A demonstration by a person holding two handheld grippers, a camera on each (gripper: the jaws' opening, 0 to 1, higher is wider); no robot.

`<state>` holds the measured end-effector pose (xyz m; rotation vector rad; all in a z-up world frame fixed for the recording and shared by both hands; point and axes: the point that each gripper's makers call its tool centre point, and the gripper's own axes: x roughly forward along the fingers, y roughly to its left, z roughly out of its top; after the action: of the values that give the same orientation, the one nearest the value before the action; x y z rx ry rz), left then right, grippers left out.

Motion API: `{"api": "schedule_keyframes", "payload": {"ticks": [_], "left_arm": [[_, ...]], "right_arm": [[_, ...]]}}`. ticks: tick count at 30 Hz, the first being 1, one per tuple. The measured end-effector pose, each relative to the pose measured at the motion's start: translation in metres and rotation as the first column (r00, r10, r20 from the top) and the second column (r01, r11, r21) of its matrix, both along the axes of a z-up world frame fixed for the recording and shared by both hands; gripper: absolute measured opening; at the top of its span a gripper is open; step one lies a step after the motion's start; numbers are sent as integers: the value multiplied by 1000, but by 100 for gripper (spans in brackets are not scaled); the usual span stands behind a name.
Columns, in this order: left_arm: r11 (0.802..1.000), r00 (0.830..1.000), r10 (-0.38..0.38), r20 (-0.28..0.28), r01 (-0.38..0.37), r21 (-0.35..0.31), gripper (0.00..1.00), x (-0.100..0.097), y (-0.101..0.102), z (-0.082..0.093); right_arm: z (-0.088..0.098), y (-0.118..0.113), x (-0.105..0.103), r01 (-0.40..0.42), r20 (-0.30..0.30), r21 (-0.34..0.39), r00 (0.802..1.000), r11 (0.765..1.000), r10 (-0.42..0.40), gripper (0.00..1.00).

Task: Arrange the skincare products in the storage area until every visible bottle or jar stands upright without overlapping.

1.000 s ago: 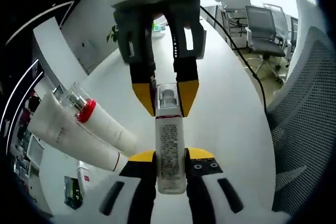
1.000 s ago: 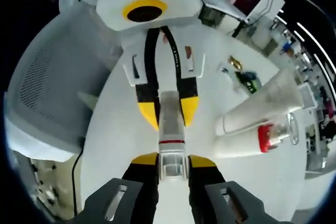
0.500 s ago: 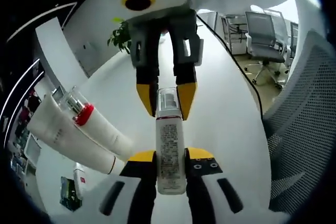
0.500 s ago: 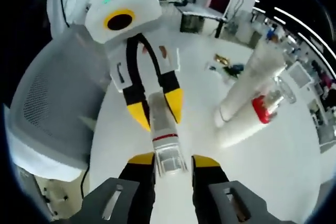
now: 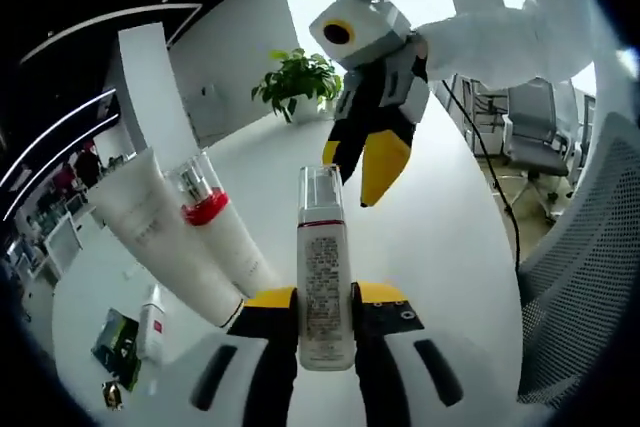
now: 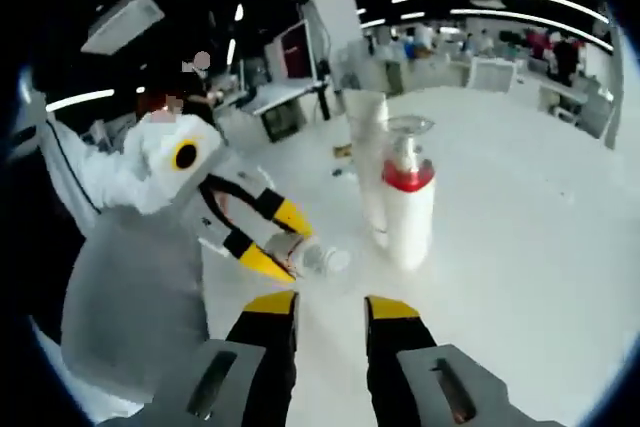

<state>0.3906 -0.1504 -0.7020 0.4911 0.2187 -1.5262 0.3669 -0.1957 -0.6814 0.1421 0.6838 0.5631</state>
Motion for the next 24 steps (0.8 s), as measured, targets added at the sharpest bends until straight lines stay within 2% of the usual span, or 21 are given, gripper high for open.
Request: {"api": "schedule_keyframes", "payload": {"ticks": [3,6,8,9,11,12,13,15,16,17,18,22,24], "left_arm": [[999,999,30,-37,-31,-42,19,6,-1,4],[997,999,34,-29,-36,-71,19,7,-1,6],[995,999,42,-34,-44,-85,19,6,-2,7],[994,999,42,-35,-45,-101,19,5,-3,8],[992,998,48,-46,-53,-113,19,3,-5,8],[991,998,47,-38,-51,-121,19,2,-6,8],[990,998,48,-34,-52,-128,19,2,-7,9],[989,998,50,-48,-56,-137,19,1,-8,9],[988,998,50,-48,-57,-144,19,0,-8,9],[988,998,50,-49,-57,-145,19,0,-8,9],[988,998,47,-49,-54,-145,19,-1,-8,9],[989,997,42,-61,-50,-142,19,-1,-9,4],[990,998,48,-49,-54,-131,19,1,-8,-1]], "right_arm": [[7,3,4,117,3,114,993,987,-118,23],[16,7,12,219,27,217,973,951,-230,23],[19,7,15,266,36,253,958,930,-284,23],[18,6,18,311,43,268,942,912,-334,22],[15,11,17,336,22,306,933,891,-360,22],[14,11,18,356,8,329,925,875,-380,23],[15,12,19,381,-6,373,913,846,-408,22],[21,12,21,403,-13,437,897,804,-442,20],[23,10,22,425,-34,475,884,770,-467,18],[25,11,22,428,-40,493,881,758,-472,16],[25,10,23,432,-35,489,878,758,-477,16],[24,15,24,433,-7,431,879,792,-477,12],[24,19,24,447,-17,422,874,789,-486,12]]}}
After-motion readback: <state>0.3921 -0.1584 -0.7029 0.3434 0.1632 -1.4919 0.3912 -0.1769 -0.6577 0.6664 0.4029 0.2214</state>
